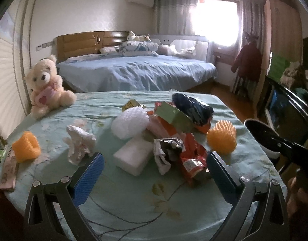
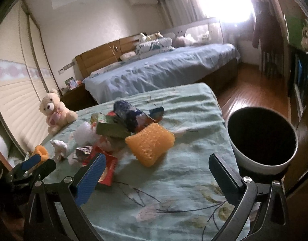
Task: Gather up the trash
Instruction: 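Grasp the red chip bag with the left tool while the right tool grasps the orange mesh net, then carry both items over the bin and open both tools to drop them, then move both open tools back over the table toward the tissue and foil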
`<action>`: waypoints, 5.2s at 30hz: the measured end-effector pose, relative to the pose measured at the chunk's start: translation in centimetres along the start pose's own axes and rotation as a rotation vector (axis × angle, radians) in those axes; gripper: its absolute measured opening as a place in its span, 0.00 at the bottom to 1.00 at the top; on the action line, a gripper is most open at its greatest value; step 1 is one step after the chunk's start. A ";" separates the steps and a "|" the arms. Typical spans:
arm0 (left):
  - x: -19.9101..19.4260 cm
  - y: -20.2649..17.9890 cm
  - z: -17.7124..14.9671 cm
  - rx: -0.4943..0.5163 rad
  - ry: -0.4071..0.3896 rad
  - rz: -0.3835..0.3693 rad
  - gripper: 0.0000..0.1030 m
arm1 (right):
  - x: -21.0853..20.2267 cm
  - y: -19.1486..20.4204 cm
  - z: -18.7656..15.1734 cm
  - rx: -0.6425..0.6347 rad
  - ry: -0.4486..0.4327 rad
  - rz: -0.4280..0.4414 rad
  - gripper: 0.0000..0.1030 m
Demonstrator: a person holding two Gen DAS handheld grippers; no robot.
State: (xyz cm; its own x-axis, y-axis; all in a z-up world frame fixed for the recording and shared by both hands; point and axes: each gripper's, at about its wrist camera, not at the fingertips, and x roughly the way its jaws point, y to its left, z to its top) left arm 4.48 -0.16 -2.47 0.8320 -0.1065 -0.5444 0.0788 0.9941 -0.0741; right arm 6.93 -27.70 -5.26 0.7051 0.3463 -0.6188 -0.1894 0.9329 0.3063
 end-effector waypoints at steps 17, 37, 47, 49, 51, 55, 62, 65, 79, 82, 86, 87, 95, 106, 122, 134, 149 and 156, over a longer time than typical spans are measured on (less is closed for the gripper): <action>6.1 -1.2 0.4 -0.007 0.133 -0.091 0.73 | 8.1 -0.4 0.5 0.021 0.194 0.090 0.70; 7.2 -5.2 0.5 0.119 0.176 -0.260 0.11 | 4.0 -3.9 0.5 0.081 0.122 0.064 0.25; 8.8 -8.3 2.2 0.156 0.171 -0.300 0.11 | 0.7 -7.9 1.4 0.132 0.063 -0.003 0.25; 9.2 -9.3 2.5 0.169 0.165 -0.314 0.11 | 0.1 -8.8 1.5 0.140 0.053 -0.023 0.25; 9.6 -10.3 2.9 0.184 0.162 -0.326 0.11 | -0.5 -9.8 1.6 0.151 0.044 -0.041 0.25; 10.5 -12.3 3.2 0.217 0.158 -0.344 0.11 | -1.2 -11.5 1.7 0.173 0.037 -0.067 0.25; 12.8 -14.9 4.1 0.237 0.173 -0.370 0.11 | -2.0 -14.3 1.6 0.207 0.032 -0.109 0.25; 13.5 -16.0 4.6 0.248 0.170 -0.378 0.11 | -2.0 -15.2 1.6 0.216 0.034 -0.123 0.25; 17.3 -21.2 5.6 0.306 0.177 -0.402 0.11 | -1.1 -19.1 1.9 0.252 0.052 -0.171 0.25; 18.3 -22.2 6.0 0.313 0.182 -0.403 0.11 | -0.8 -19.8 2.2 0.255 0.057 -0.176 0.25; 20.1 -23.2 6.5 0.303 0.208 -0.417 0.11 | -0.3 -20.5 2.5 0.257 0.062 -0.182 0.25; 20.2 -23.4 6.6 0.303 0.211 -0.419 0.11 | -0.2 -20.7 2.5 0.257 0.065 -0.184 0.26; 22.2 -24.8 6.8 0.293 0.249 -0.430 0.13 | 0.4 -21.7 2.8 0.267 0.078 -0.197 0.28; 22.1 -25.1 6.4 0.295 0.232 -0.404 0.48 | 0.7 -22.3 3.3 0.278 0.078 -0.218 0.52; 15.6 -17.9 3.5 0.194 0.187 -0.327 0.57 | -0.9 -17.0 2.5 0.264 0.018 -0.125 0.89; 9.1 -11.8 0.3 0.133 0.140 -0.220 0.60 | -0.1 -10.6 1.6 0.214 0.040 -0.017 0.89; 2.1 -4.0 -2.5 -0.011 0.115 -0.082 0.60 | 1.5 -2.1 -0.3 0.106 0.094 0.110 0.89; -0.5 -1.5 -3.1 -0.066 0.106 -0.040 0.60 | 2.5 1.8 -1.0 0.045 0.124 0.167 0.89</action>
State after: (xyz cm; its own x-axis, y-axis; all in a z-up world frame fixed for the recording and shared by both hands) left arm 2.18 -1.61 -4.69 0.7657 -0.1506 -0.6253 0.0709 0.9860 -0.1506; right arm 7.65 -25.08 -7.01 0.5767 0.5077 -0.6401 -0.2640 0.8573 0.4420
